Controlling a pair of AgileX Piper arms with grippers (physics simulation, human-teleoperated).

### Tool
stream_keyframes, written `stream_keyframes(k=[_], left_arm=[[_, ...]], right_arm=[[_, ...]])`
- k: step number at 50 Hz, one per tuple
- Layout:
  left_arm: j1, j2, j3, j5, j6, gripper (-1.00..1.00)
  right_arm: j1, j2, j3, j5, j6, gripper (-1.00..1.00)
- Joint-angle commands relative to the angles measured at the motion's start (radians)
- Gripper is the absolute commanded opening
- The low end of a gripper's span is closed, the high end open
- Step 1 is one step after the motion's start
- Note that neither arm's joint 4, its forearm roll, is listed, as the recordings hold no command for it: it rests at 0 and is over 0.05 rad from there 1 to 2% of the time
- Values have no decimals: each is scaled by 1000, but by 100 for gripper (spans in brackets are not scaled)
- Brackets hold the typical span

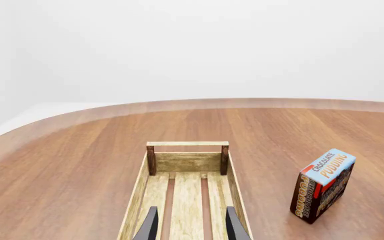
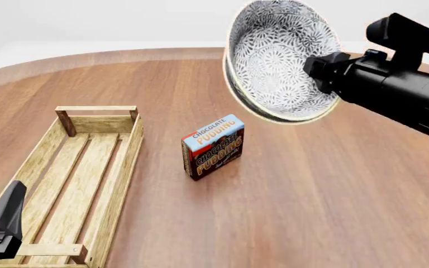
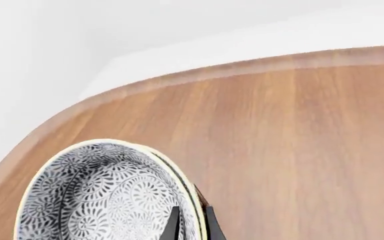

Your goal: Stack the left bowl on the right bowl and place them in the tray.

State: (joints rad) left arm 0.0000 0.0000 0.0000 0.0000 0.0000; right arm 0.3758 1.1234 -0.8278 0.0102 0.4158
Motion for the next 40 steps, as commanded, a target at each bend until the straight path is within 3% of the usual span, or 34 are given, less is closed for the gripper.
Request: stream_keyframes(k=[1,24,40], left_arm=[[0,0,0,0,0,100],[0,0,0,0,0,100],[0,0,0,0,0,100]], right_arm=[[54,88,-222,90,-19,-100],[210,439,-688,204,-55,-100],[286,588,-817,205,-54,-100]])
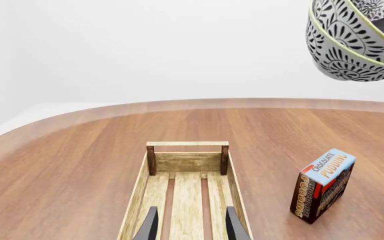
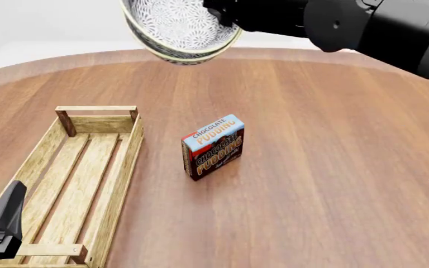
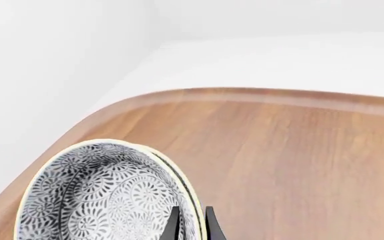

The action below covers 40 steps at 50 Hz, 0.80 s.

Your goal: Stack the left bowl on the right bowl and place them in the tray.

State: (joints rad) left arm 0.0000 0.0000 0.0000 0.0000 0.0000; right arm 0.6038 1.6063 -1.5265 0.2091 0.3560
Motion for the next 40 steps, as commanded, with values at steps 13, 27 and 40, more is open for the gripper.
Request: stream_keyframes(k=[13,27,40], left_arm=[[0,0,0,0,0,100],[0,0,0,0,0,100],[0,0,0,0,0,100]], right_arm=[[128,242,-219,-11,18,-100],[192,364,-345,11,14,-100],[231,437,-406,5,19,-100]])
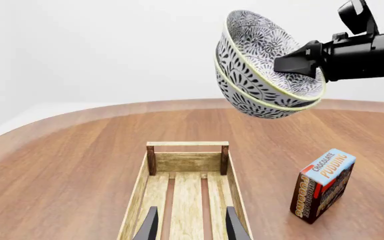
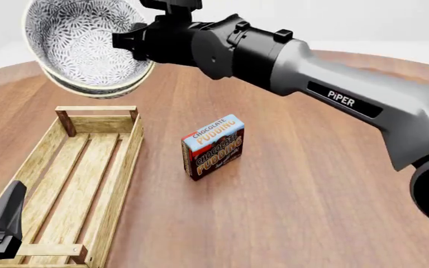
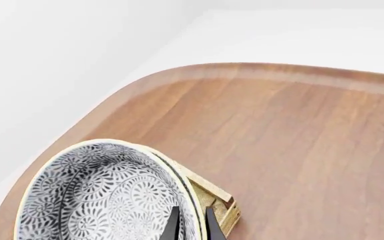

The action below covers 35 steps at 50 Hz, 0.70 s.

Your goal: Stack the left bowl on the right bowl and place them in the tray.

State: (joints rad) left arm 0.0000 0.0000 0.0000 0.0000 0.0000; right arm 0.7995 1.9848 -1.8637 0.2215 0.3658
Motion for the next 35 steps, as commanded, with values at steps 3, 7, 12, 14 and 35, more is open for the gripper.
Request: stream_keyframes(k=[3,7,12,14,35], left_arm=[[0,0,0,0,0,100],[0,0,0,0,0,100],[0,0,0,0,0,100],[0,0,0,0,0,100],[0,0,0,0,0,100]], right_arm=[[51,91,-88,-9,13,-100],[61,125,-110,-10,21,-100],[80,156,-146,5,19,-100],[84,170,-163,8,13,-100],[120,260,-227,-4,31,-100]])
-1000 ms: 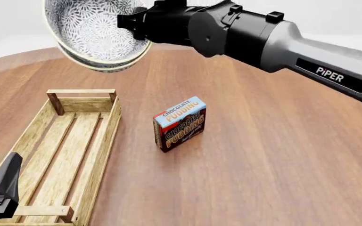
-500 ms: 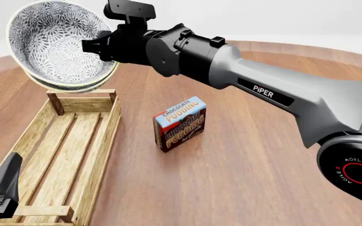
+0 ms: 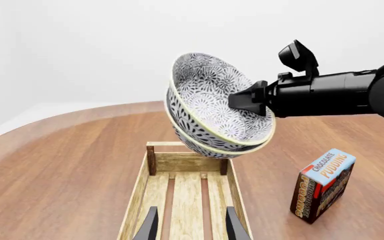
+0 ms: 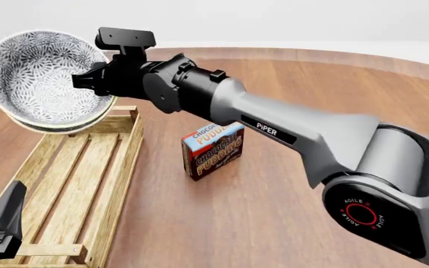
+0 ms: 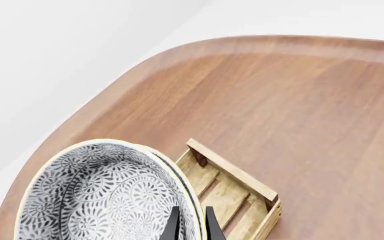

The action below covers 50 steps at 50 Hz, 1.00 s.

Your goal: Stack the left bowl on the right bowl and place them in the tray.

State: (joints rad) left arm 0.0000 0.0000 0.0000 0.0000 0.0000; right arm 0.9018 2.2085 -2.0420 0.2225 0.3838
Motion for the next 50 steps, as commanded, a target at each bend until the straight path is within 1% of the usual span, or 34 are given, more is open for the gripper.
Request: stream_keyframes(k=[1,32,42,50], left_arm=[[0,0,0,0,0,100],[0,0,0,0,0,100],[0,0,0,0,0,100],[0,0,0,0,0,100]], right_arm=[[19,40,-49,-7,15,-100],[40,152,-137,6,19,-100],[52,207,-191,20,25,-100],[53,216,-176,-1,29,-100]])
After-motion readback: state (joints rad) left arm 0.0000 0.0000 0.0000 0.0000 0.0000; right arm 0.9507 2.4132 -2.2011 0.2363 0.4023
